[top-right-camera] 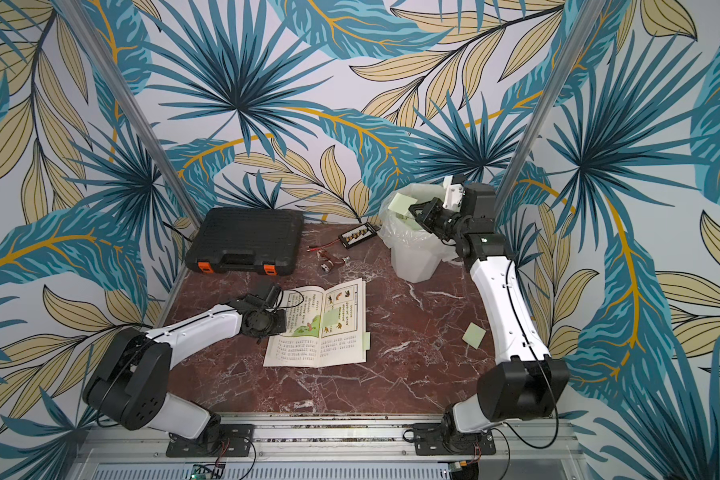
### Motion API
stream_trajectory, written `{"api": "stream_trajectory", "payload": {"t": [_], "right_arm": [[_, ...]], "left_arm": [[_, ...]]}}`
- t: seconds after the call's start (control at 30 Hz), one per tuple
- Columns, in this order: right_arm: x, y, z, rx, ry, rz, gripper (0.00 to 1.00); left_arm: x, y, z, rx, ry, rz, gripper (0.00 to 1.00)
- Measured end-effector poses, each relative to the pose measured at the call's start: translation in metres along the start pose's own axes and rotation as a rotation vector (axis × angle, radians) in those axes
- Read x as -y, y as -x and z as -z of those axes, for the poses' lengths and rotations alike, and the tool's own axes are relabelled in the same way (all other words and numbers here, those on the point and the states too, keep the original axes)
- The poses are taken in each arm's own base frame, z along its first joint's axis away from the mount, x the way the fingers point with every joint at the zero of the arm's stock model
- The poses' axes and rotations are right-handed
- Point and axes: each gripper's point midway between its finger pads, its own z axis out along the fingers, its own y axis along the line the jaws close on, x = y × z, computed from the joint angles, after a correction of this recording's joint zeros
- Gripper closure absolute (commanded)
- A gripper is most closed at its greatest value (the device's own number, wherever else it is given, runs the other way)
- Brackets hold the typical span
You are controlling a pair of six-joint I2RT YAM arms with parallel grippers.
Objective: Peel off the used sticky note
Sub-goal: Place the note in the trash bin.
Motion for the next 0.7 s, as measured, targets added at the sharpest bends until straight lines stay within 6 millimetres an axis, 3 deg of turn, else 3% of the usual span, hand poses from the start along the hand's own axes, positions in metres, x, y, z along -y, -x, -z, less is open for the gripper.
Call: {"api": "stream_trajectory", "payload": {"t": [0.07, 0.17, 0.3, 0.43, 0.6, 0.7], "right_arm": [[0.022, 0.004, -0.01, -0.01, -0.073, -0.013, 0.92], [0.049, 0.008, -0.019, -0.028, -0.175, -0.011, 0.72], [0.065, 0.008, -0.016, -0.047, -0.266, 0.011, 0.51], [0.058, 0.015, -0.005, -0.038, -0.297, 0.058, 0.41], [0.037, 0.019, 0.013, -0.019, -0.268, 0.099, 0.41], [0.013, 0.01, 0.027, -0.016, -0.18, 0.1, 0.41]], "left_arm": [[0.003, 0.003, 0.005, 0.014, -0.017, -0.004, 1.0], [0.007, 0.005, 0.012, 0.03, -0.039, -0.01, 1.0], [0.01, 0.006, 0.015, 0.034, -0.056, -0.018, 1.0], [0.012, 0.005, 0.015, 0.031, -0.063, -0.022, 1.0], [0.013, 0.004, 0.015, 0.028, -0.068, -0.025, 1.0], [0.014, 0.003, 0.016, 0.027, -0.071, -0.027, 1.0]]}}
